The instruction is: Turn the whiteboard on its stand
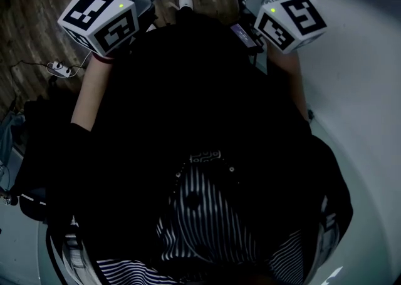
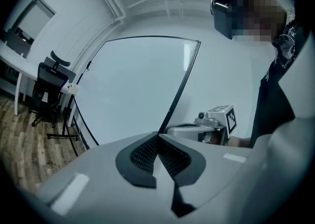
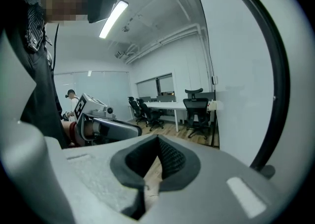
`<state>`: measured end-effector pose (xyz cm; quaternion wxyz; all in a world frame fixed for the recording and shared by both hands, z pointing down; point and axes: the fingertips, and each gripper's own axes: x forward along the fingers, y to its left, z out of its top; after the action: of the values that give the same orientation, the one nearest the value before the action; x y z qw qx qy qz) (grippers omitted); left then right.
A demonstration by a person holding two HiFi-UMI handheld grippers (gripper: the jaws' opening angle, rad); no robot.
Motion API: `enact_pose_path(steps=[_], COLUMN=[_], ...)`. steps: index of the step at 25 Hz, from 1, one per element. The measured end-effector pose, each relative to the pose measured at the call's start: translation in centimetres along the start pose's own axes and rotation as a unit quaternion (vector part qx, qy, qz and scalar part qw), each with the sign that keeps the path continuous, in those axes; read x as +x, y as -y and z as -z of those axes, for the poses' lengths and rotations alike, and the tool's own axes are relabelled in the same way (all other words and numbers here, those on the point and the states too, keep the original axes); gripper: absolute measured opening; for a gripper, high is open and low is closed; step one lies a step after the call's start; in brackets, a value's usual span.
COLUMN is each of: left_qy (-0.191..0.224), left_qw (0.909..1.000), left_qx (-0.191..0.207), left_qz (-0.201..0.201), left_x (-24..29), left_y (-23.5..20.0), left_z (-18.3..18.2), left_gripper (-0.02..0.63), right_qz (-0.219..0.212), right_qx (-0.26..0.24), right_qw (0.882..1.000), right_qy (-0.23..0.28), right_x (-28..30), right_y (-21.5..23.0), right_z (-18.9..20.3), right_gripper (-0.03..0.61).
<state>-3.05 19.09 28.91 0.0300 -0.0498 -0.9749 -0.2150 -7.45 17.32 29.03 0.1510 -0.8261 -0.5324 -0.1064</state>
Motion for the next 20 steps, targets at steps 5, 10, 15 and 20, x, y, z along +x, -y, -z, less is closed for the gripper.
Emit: enact_pose_path(steps=[5, 10, 15, 20], left_qy=[-0.001, -0.023, -0.024, -0.036], left_qw=[0.9982, 0.9983, 0.9983, 0.9969], left_qx=[0.060, 0.053, 0.054, 0.066], left_qz=[0.003, -0.008, 0.005, 0.023], left_x=[3.5, 6.4, 7.4, 9.0], left_y=[0.0, 0.0, 0.3, 0.4], left_z=[-1.1, -0.2, -1.1, -0.7], left_gripper=[0.000, 0.002, 0.002, 0.002], right_qz=[-0.004, 0.003, 0.047, 0.087], right_qx=[-0.004, 0.008, -0.010, 0.007], right_qw=[1.000, 1.000, 0.998, 0.996], right_qy=[0.003, 0.028, 0.035, 0.034], right_x=[0.0, -0.9, -2.0, -4.0], right_y=[3.1, 5.0, 5.9, 7.4], right_z=[0.7, 0.8, -0.2, -0.3], right_gripper=[0.000, 0.001, 0.002, 0.012])
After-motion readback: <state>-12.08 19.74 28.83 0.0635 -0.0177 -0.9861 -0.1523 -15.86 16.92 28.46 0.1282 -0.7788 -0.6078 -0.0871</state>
